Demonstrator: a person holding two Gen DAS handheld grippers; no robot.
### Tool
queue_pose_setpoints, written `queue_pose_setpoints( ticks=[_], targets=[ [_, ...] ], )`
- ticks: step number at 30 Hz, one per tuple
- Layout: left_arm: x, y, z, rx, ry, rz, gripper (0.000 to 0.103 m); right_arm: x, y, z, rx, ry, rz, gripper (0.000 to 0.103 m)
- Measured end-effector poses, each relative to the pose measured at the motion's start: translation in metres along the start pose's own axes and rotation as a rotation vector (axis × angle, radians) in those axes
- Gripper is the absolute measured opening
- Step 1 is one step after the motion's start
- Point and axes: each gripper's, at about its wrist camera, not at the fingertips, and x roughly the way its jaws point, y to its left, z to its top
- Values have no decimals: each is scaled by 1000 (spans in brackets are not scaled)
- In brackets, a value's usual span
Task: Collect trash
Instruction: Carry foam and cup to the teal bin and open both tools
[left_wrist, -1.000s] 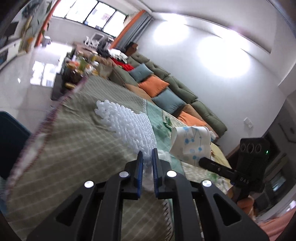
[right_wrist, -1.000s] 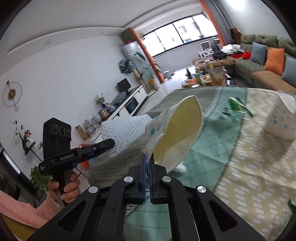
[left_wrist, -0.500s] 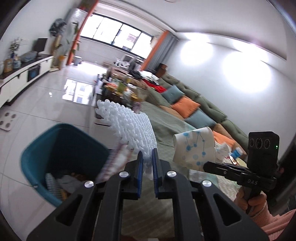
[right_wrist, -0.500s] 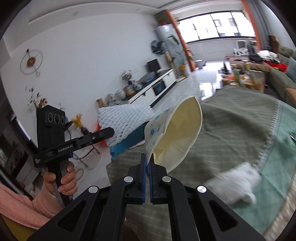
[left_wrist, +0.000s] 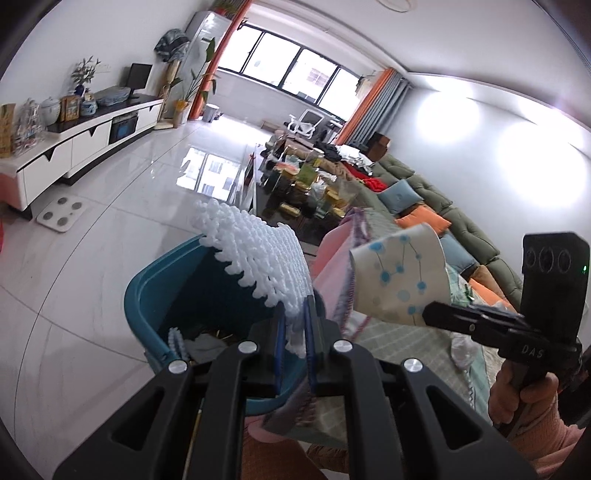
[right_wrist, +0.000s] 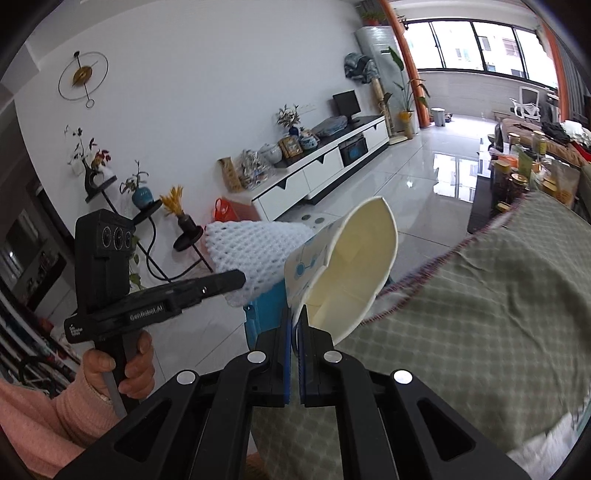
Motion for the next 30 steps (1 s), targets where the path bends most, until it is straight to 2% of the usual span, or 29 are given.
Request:
queue_pose_setpoints(
  ticks=[12, 18, 23, 24, 25, 30],
  targets=[
    [23, 24, -5, -20, 67, 56, 11, 52, 8, 19, -10, 85, -35, 4],
    [36, 28, -4, -36, 84, 68, 13, 71, 5, 22, 9, 119, -47, 9],
    [49, 35, -5, -52, 104, 66, 35, 77, -1, 23, 41, 120, -50, 15],
    [52, 36, -6, -52, 112, 70, 39, 76, -2, 23, 44, 117, -52, 18],
    [54, 38, -7, -53, 119, 75, 47, 75, -2, 23, 48, 110, -54, 24],
    [53, 36, -9, -57, 102, 75, 49, 60, -5, 21, 71, 74, -43, 25]
  ],
)
